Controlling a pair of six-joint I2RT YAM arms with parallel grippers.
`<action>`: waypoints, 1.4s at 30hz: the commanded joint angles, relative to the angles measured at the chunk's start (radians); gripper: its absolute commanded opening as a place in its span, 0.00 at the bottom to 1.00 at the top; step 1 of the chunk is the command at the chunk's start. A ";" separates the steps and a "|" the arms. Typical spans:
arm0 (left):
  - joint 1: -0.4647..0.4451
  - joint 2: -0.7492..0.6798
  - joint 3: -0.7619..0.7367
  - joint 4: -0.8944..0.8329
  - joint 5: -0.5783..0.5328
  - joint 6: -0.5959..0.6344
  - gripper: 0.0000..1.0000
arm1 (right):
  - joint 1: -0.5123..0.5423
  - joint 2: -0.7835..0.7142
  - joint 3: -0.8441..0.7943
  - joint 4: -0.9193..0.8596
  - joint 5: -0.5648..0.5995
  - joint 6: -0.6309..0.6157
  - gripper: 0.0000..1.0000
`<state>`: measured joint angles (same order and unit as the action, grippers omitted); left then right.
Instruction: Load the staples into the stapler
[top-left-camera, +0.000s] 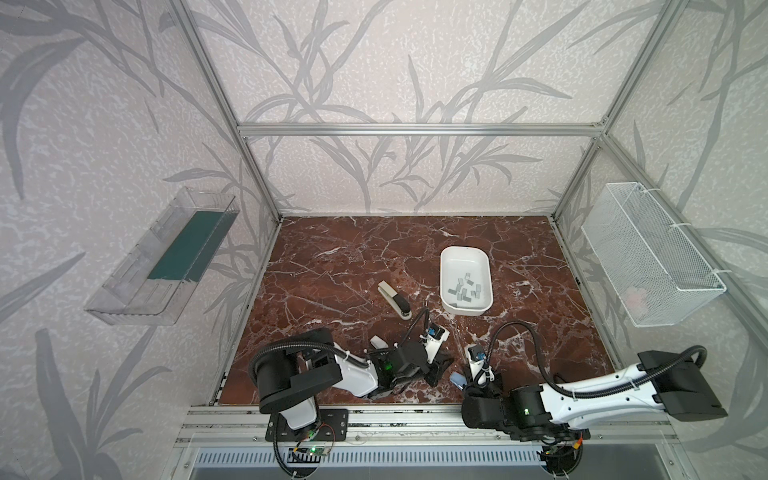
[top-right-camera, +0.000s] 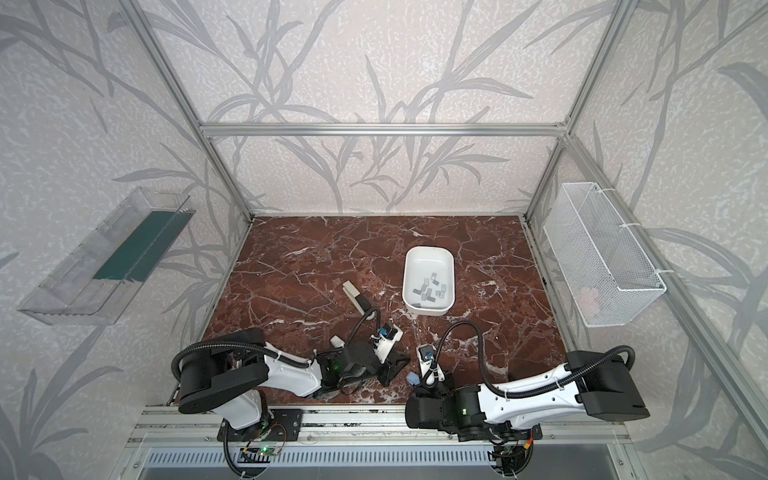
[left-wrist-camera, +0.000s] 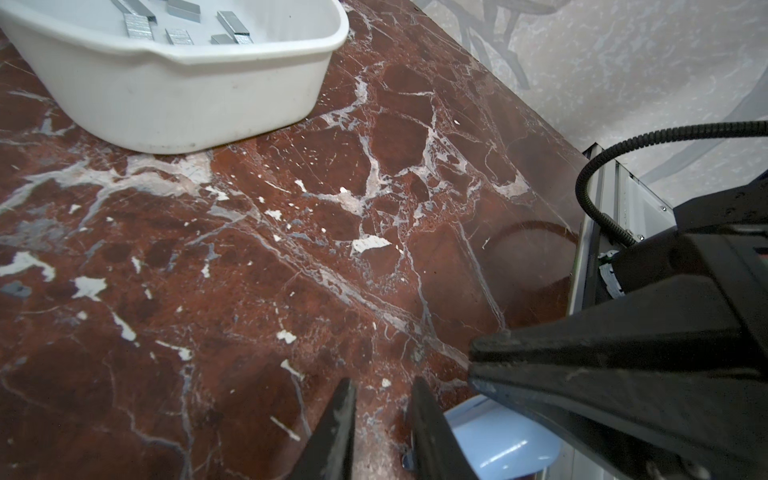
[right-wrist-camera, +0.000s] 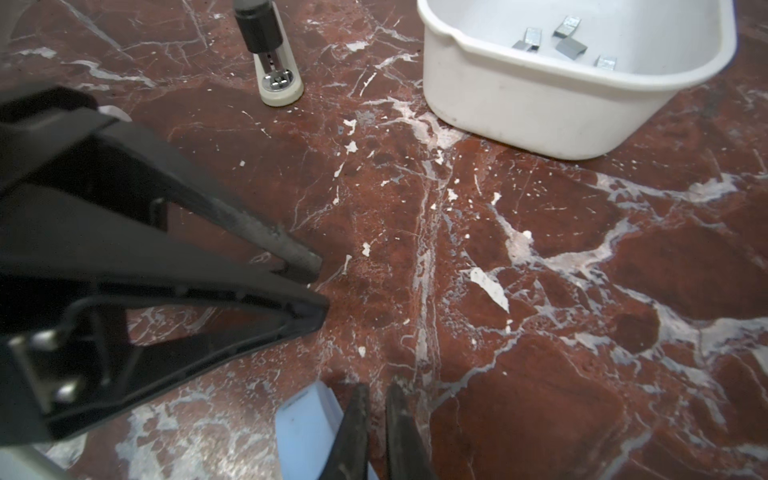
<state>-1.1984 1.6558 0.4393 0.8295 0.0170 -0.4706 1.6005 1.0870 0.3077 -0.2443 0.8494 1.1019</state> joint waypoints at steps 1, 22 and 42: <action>-0.029 -0.027 0.021 -0.007 -0.035 0.010 0.27 | 0.025 0.067 0.034 -0.077 0.049 0.116 0.12; -0.153 0.087 0.042 0.087 -0.153 -0.002 0.28 | 0.095 0.478 0.134 -0.197 0.060 0.550 0.08; 0.068 -0.175 0.067 -0.216 -0.089 0.020 0.33 | -0.048 0.150 0.072 -0.094 0.034 0.187 0.32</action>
<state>-1.1645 1.5246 0.4793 0.7216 -0.1059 -0.4625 1.5860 1.3121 0.4019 -0.3222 0.9718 1.4364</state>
